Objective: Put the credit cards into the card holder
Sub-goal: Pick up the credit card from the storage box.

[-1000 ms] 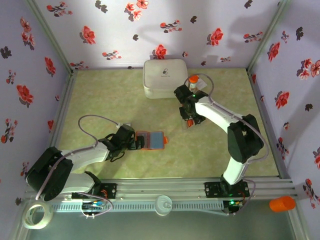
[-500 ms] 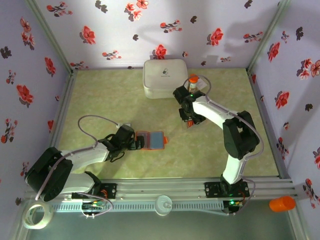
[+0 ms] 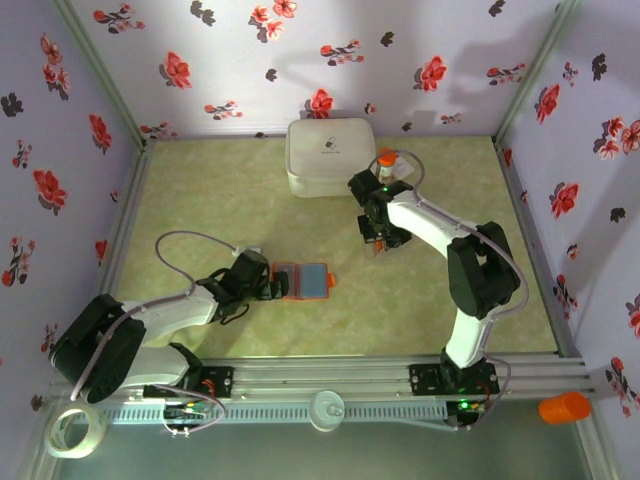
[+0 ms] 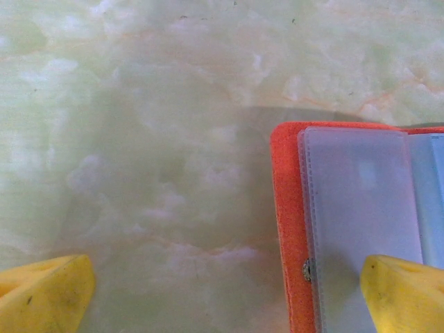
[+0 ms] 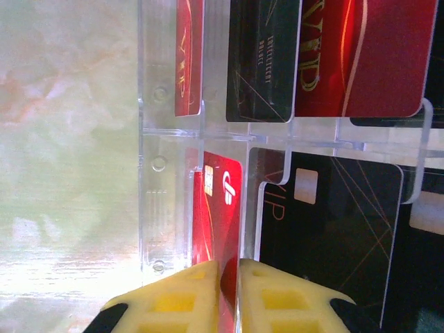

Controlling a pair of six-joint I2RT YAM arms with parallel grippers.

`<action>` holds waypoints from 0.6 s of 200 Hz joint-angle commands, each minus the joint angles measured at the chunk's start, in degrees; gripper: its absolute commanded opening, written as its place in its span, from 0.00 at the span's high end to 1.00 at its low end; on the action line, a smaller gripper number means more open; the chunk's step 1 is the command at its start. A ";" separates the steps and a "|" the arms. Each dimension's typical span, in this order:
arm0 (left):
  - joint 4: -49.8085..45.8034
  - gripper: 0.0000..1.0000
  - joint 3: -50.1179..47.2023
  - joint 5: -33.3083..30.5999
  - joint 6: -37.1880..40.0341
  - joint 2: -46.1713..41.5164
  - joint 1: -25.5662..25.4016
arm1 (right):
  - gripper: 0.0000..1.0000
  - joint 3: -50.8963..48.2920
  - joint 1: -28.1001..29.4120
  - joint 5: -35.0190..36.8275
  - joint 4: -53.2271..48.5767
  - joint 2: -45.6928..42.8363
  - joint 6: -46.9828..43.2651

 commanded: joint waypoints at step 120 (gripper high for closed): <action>-2.73 0.00 -1.07 -0.90 -0.79 -1.32 -0.04 | 1.00 -1.66 -2.70 -12.07 1.17 -10.32 2.23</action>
